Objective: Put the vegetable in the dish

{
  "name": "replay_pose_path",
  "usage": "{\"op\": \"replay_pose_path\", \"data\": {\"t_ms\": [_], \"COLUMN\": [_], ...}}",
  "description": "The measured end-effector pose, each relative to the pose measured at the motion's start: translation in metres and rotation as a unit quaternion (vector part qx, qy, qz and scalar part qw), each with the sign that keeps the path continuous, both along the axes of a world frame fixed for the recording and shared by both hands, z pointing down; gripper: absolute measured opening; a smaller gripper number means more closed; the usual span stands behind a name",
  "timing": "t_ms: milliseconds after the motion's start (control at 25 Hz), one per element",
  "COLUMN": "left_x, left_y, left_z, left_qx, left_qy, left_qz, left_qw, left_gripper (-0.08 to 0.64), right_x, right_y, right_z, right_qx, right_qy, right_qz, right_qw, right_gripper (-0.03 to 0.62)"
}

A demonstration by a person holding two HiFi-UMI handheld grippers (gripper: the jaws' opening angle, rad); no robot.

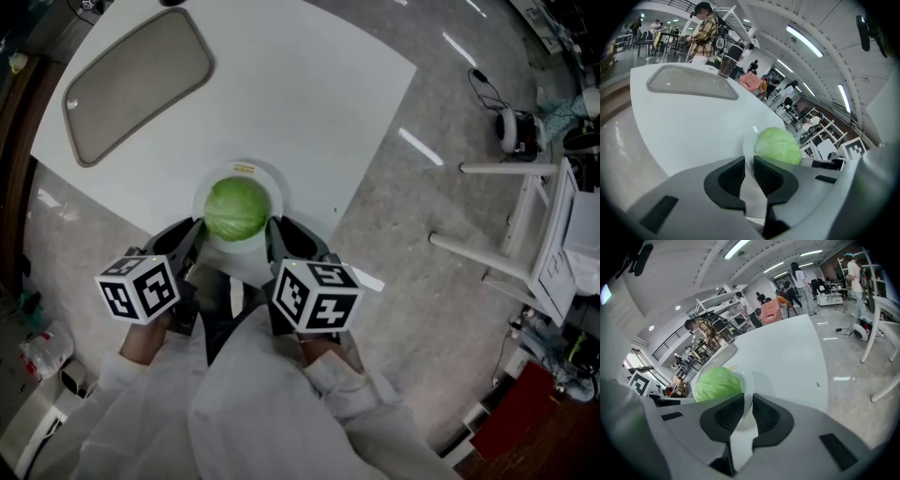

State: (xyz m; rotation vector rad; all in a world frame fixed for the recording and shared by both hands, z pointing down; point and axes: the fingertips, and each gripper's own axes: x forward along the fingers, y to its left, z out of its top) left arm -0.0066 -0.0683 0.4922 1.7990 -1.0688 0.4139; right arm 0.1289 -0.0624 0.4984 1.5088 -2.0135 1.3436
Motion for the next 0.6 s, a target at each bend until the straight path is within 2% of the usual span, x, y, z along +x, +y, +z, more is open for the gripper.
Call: {"op": "replay_pose_path", "data": {"t_ms": [440,600], "left_x": [-0.031,-0.059], "left_y": [-0.030,-0.054], "left_z": [-0.001,-0.006], "left_qx": [0.001,0.005], "left_qy": [0.022,0.020], "left_qz": [0.001,0.004], "left_qw": [0.9998,0.9998], "left_gripper": [0.063,0.063], "right_x": [-0.031,-0.059], "right_y": [-0.033,-0.054], "right_z": [-0.010,-0.015], "right_qx": [0.011,0.011], "right_qy": [0.012,0.011], "right_qz": [0.000,0.004], "right_qw": [1.000,1.000], "right_gripper": [0.063,0.063]}}
